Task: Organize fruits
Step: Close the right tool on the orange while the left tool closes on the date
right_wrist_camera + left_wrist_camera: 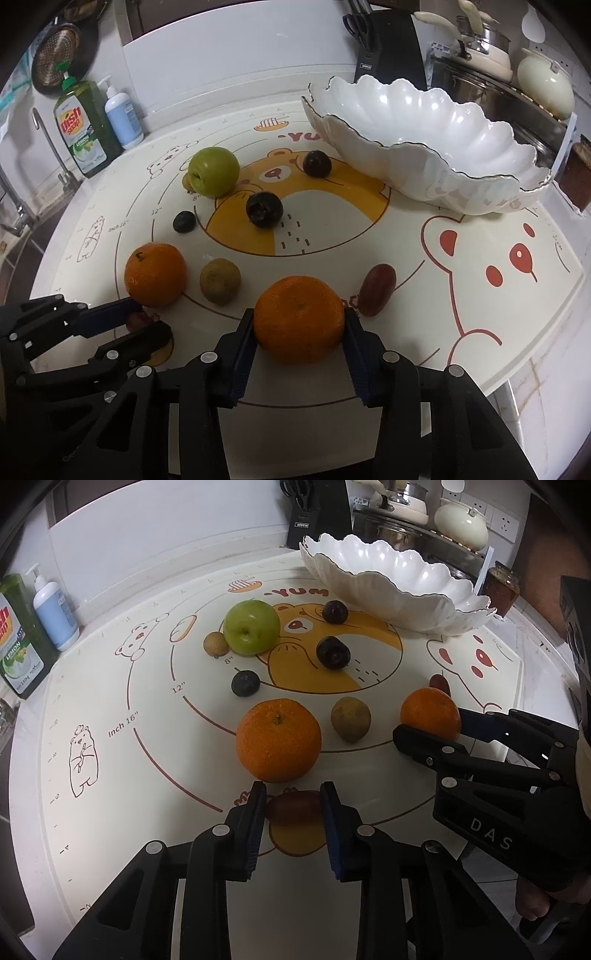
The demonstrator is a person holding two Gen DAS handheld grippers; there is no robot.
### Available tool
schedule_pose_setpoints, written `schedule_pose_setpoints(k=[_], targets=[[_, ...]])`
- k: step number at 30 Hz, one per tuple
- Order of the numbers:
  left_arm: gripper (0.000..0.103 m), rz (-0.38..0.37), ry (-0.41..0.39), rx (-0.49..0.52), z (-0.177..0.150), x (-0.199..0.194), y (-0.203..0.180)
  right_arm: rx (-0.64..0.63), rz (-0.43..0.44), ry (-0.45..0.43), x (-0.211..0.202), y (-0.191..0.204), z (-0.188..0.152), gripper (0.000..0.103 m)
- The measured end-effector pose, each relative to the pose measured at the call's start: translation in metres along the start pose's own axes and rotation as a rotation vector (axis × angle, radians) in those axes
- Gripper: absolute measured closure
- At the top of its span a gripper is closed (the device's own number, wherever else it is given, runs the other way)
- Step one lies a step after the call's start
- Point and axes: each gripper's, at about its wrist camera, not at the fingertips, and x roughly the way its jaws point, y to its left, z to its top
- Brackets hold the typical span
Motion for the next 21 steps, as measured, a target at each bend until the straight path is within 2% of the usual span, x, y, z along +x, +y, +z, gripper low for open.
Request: schedule_pose_setpoints(k=[11, 21], targets=[[0.073, -0.013, -0.025, 0.001, 0.002, -0.012, 0.004, 0.060, -0.028, -0.011, -0.014, 0.000, -0.004, 0.059], [0.073, -0.031, -0.054, 0.005, 0.017, -0.025, 0.004, 0.118, -0.040, -0.031, -0.030, -0.001, -0.003, 0.059]])
